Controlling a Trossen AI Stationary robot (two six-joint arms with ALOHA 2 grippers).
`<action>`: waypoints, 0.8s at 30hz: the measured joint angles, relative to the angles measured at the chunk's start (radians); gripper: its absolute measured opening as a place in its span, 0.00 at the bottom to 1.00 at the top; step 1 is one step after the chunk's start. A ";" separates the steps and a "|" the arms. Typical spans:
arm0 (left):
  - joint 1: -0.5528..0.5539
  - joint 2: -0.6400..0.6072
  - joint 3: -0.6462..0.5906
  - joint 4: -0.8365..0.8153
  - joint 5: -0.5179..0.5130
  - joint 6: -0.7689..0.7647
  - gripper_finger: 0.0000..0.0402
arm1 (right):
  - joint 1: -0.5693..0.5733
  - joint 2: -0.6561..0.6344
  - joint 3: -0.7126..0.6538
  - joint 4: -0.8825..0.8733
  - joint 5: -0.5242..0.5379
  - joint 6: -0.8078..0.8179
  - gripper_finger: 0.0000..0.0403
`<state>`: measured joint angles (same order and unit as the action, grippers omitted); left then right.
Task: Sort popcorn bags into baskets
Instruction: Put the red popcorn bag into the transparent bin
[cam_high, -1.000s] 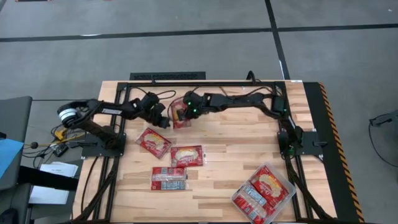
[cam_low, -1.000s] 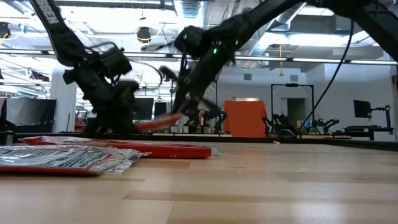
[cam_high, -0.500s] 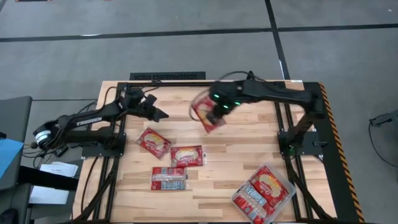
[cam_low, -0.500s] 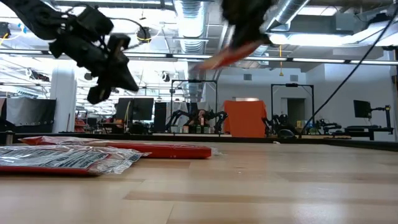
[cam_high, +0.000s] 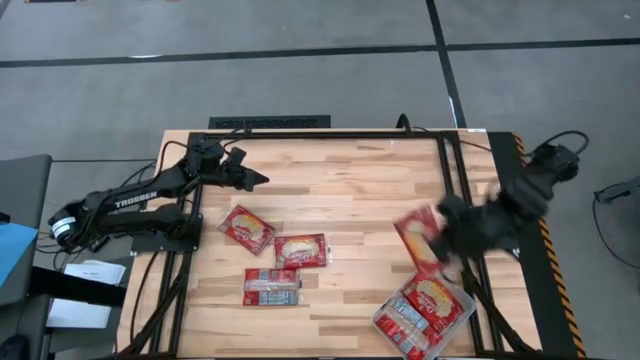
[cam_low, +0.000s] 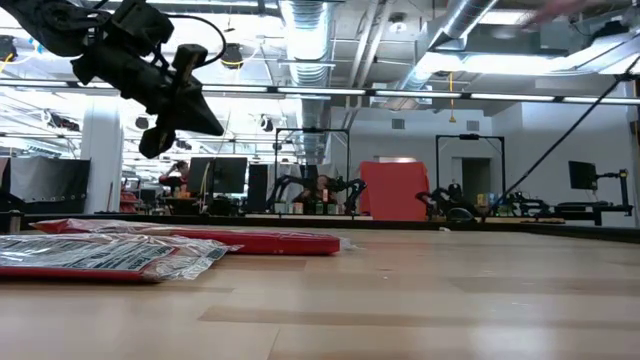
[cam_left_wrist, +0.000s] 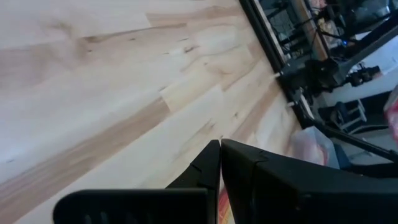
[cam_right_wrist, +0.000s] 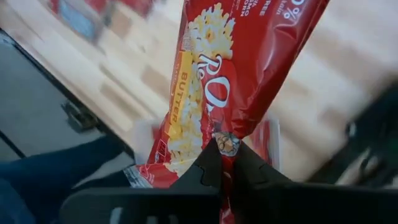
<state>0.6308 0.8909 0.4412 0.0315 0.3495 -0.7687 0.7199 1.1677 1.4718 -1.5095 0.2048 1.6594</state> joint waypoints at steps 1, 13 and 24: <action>0.000 0.000 0.000 0.000 -0.007 0.000 0.00 | 0.070 -0.008 -0.033 0.005 0.003 0.074 0.05; 0.000 0.000 0.000 0.000 -0.024 -0.003 0.00 | 0.500 -0.037 -0.391 0.403 0.112 0.360 0.06; 0.000 0.000 0.001 -0.064 -0.025 -0.029 0.00 | 0.578 -0.097 -0.675 0.677 0.108 0.356 0.07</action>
<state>0.6312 0.8906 0.4423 -0.0330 0.3249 -0.7982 1.2980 1.0708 0.7970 -0.8320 0.3126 2.0158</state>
